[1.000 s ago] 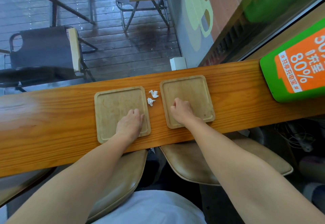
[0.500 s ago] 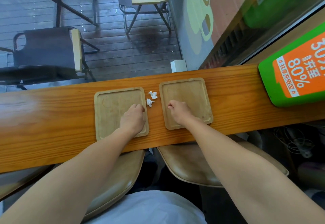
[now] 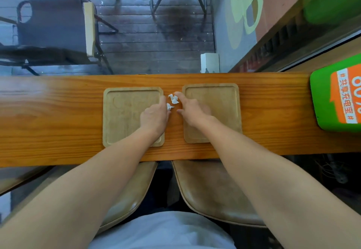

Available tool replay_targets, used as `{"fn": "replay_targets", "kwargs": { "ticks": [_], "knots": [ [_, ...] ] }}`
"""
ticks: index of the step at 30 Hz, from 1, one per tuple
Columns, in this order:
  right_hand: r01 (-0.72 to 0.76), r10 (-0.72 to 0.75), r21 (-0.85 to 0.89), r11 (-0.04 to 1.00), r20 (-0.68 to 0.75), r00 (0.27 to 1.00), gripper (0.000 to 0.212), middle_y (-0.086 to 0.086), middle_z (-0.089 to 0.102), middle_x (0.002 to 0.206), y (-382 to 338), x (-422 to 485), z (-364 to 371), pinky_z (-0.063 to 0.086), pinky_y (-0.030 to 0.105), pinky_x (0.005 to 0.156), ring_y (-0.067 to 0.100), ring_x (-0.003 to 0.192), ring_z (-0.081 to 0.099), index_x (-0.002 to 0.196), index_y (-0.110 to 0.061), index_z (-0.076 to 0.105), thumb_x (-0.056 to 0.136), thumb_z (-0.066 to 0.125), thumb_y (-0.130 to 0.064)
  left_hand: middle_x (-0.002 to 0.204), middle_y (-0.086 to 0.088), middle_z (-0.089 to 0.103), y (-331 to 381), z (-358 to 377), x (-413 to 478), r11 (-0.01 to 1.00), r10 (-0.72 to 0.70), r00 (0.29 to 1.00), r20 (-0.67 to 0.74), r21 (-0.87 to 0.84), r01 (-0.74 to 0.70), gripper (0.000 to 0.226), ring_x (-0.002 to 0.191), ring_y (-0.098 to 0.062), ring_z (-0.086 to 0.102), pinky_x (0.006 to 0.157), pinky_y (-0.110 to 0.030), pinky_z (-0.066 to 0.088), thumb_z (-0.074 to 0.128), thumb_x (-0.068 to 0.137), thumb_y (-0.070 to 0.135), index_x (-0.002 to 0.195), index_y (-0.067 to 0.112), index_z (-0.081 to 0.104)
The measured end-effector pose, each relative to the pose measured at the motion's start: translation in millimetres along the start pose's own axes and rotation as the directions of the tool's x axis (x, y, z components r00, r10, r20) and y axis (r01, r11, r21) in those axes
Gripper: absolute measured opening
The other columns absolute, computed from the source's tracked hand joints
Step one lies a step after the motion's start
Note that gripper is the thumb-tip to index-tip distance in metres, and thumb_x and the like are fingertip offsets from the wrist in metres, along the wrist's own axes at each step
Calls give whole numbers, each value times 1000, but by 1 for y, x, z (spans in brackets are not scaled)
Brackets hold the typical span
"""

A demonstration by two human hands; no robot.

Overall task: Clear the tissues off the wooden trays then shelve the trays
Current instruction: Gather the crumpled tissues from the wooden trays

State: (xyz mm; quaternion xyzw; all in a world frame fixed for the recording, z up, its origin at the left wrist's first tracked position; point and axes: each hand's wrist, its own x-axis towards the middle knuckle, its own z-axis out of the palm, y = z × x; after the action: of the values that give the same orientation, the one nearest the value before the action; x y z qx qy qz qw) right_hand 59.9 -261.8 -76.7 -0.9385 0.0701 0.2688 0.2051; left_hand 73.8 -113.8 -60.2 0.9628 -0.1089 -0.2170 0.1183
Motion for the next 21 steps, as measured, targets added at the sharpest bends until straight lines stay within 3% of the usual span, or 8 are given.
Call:
{"fn": "replay_targets", "kwargs": {
  "ticks": [5,8,13,17,21],
  "knots": [
    [33,-32,-15,999,75,997,41,8,65,105,-4,17,-5,34,37,70,31,89,60,140,-43,42,101,30,-51,87,-15,69,2,8,9,999,-22,1000,18,49,21,29,75,-38,66,56,-39,47,47,98,36,119,17,42],
    [87,-80,-113,990,64,995,36,9,54,90,-6,16,-7,34,37,66,29,76,48,138,-39,36,102,39,-37,87,-15,69,1,12,8,997,-12,1000,18,76,10,29,76,-39,66,55,-37,41,46,98,35,122,18,42],
    [119,-121,-152,981,-1,993,16,8,52,76,-9,10,-11,33,36,58,31,67,50,115,-30,40,101,43,-22,80,-13,68,-1,13,5,996,32,999,-3,82,-32,22,68,-37,64,52,-36,40,37,102,37,110,18,42],
    [124,-124,-132,983,11,992,5,11,62,84,-10,4,-15,36,37,55,31,70,56,108,-22,42,103,39,-22,78,-12,66,1,9,4,1000,10,1000,9,29,-10,25,63,-34,58,52,-36,37,31,102,38,101,16,43],
    [1,-2,11,1000,40,999,22,10,63,95,-18,-10,-28,44,39,62,30,81,60,118,-14,45,103,36,-27,79,-10,63,3,-3,1,999,-21,999,33,-33,22,22,64,-30,54,55,-37,40,32,98,35,93,16,41]
  ]
}}
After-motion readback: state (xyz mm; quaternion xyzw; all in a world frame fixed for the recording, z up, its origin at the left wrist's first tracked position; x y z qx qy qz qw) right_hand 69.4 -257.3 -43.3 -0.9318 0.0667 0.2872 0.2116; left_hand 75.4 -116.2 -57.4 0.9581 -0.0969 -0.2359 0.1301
